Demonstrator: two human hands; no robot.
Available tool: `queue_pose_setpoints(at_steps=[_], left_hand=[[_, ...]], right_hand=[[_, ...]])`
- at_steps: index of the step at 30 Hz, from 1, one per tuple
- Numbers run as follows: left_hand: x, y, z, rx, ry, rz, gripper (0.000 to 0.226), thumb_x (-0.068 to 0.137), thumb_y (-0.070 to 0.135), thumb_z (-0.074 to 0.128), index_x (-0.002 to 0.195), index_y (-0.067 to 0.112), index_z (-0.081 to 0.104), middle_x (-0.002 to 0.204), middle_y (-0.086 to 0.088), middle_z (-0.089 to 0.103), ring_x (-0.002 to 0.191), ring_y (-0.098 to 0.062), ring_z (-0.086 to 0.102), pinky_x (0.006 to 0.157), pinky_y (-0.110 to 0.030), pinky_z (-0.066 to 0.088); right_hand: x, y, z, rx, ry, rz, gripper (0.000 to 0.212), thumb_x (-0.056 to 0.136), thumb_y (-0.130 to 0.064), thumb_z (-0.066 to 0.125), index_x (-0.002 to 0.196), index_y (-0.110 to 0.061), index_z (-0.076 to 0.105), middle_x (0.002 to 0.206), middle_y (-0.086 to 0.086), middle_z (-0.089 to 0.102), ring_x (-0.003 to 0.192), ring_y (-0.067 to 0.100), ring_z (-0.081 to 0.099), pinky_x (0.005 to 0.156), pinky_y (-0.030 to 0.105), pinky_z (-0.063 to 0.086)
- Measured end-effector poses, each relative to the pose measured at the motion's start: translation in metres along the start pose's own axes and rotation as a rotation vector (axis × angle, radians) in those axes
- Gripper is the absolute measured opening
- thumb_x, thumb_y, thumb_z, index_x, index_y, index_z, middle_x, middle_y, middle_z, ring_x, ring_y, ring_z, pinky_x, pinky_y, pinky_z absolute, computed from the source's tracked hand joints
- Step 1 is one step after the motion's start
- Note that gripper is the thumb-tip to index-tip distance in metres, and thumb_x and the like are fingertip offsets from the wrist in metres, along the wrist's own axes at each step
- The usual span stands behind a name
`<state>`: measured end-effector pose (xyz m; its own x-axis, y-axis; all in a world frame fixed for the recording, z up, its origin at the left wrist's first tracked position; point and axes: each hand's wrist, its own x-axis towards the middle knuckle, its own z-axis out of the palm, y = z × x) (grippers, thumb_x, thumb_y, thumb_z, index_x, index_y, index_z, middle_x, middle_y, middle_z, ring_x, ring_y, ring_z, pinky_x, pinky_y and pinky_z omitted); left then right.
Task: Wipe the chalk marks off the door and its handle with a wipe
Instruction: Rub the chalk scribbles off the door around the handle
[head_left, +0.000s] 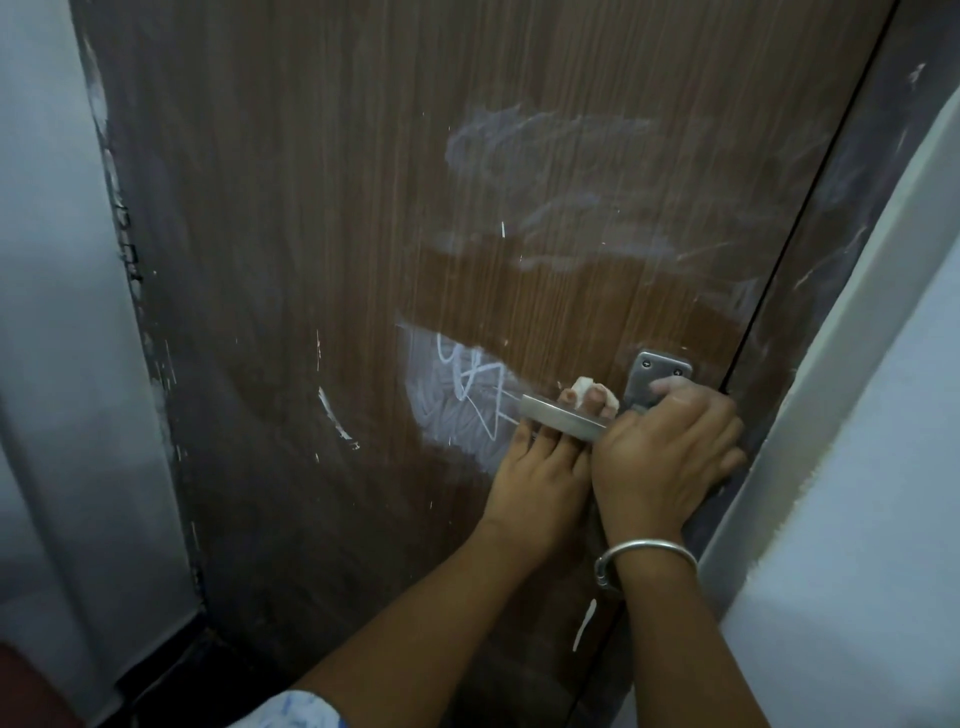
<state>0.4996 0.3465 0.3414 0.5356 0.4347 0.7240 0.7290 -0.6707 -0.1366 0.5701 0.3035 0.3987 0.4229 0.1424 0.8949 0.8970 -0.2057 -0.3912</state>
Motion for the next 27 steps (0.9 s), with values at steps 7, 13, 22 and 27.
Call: queue_pose_setpoints(at_steps=[7,13,22,27], left_hand=[[-0.012,-0.031,0.002,-0.031,-0.126,-0.096,0.078,0.081,0.035,0.047,0.148,0.010,0.015,0.155,-0.012,0.006,0.143,-0.031,0.005,0.114,-0.055,0.010],[-0.012,-0.025,-0.005,-0.173,-0.110,-0.107,0.080,0.079,0.043,0.039,0.147,0.008,0.017,0.155,-0.014,0.012,0.143,-0.032,0.000,0.114,-0.049,-0.004],[-0.014,-0.047,0.002,-0.007,-0.112,0.009,0.090,0.076,0.033,0.055,0.148,0.010,0.005,0.155,-0.014,0.007,0.144,-0.030,0.003,0.114,-0.050,0.001],[-0.011,-0.082,0.003,-0.121,-0.161,-0.334,0.105,0.077,0.042,0.051,0.139,0.019,-0.030,0.149,-0.002,-0.033,0.139,-0.021,-0.027,0.113,-0.040,-0.014]], right_hand=[[-0.001,0.003,0.000,-0.062,0.004,-0.047,0.020,0.079,-0.007,0.043,0.098,-0.009,0.051,0.095,0.018,0.053,0.083,0.034,0.049,0.069,0.039,0.033],[-0.001,-0.003,0.001,-0.045,0.002,-0.033,0.018,0.078,-0.004,0.047,0.095,-0.009,0.050,0.093,0.019,0.053,0.083,0.036,0.051,0.069,0.042,0.036],[-0.001,-0.001,0.000,-0.027,-0.013,-0.038,0.018,0.078,-0.005,0.043,0.095,-0.008,0.049,0.092,0.021,0.052,0.084,0.038,0.051,0.070,0.043,0.036],[-0.001,-0.003,0.000,-0.063,0.009,-0.081,0.014,0.084,-0.003,0.043,0.095,-0.011,0.047,0.090,0.019,0.051,0.080,0.036,0.050,0.067,0.042,0.036]])
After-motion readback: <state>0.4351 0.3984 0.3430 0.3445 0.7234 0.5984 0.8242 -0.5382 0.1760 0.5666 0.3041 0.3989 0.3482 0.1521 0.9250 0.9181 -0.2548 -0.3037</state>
